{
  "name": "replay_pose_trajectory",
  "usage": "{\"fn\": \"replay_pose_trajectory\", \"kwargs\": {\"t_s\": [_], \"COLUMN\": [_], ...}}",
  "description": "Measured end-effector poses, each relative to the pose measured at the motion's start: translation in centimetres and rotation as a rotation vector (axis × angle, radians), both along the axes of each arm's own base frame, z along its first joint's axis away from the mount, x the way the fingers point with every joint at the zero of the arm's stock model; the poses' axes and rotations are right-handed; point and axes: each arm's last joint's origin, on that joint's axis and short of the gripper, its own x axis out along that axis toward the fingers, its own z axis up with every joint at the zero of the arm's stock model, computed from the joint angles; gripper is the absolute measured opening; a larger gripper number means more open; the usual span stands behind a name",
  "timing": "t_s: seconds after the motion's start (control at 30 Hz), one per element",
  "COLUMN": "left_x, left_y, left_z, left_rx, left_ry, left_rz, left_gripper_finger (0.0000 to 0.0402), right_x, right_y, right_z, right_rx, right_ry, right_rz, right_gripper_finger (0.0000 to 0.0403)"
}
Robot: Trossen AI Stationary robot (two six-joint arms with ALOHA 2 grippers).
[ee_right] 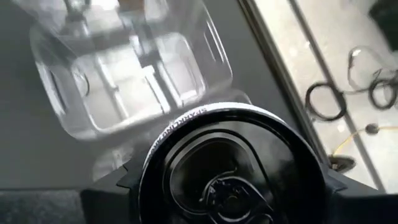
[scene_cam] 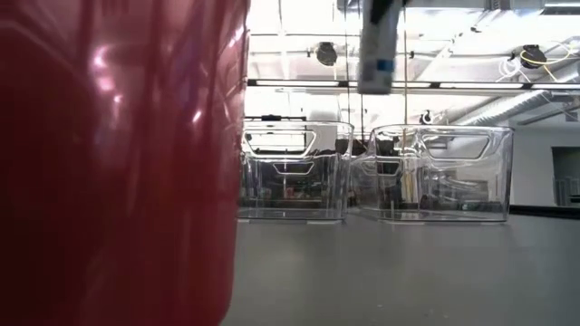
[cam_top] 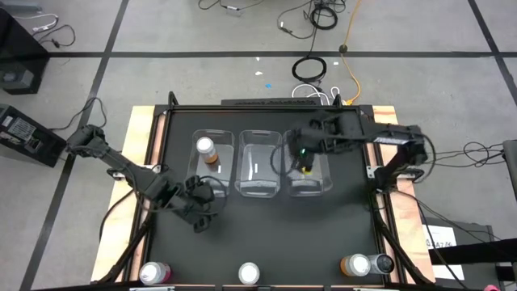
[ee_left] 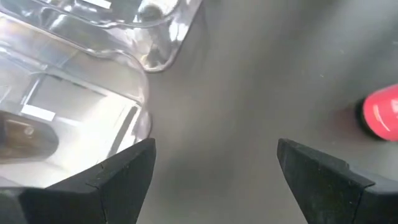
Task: Sort soda cans
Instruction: Put the left white-blue soda can into the right transparent bin
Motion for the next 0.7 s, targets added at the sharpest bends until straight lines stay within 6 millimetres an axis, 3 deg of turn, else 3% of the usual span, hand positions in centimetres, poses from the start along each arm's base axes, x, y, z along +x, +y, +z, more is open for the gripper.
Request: {"fn": "replay_pose_trajectory", "kwargs": {"t_s": [0.17,0.3,0.5,0.7], "left_x": [0.4,0.8,1.4,1.5], "left_y": [0.7,1.0,1.2,1.4], "left_z": [0.0,0.1,0.4,0.5], "left_rx": [0.011,0.022,0.054,0.050], "left_ry": [0.000,-0.023,-0.068,-0.074], "left_rz": [0.010,-0.003,-0.055,-0.042], "left_gripper_finger": [0.0345,0.0345,0.0345,0.0345], "right_x": [-3.3,-5.3,-5.7,-5.7], "right_y": [-2.7,-4.5,-7.4,-10.1], "right_z": [-2.4,-5.9,-11.2,-14.9], "right_rx": [0.058,0.120,0.178,0.214], "right_ry": [-0.043,-0.051,-0.015,0.049], "right_rz": [-0.033,-0.079,-0.173,-0.206], "right_gripper_finger": [0.0235,0.0235,0.0235,0.0235]}}
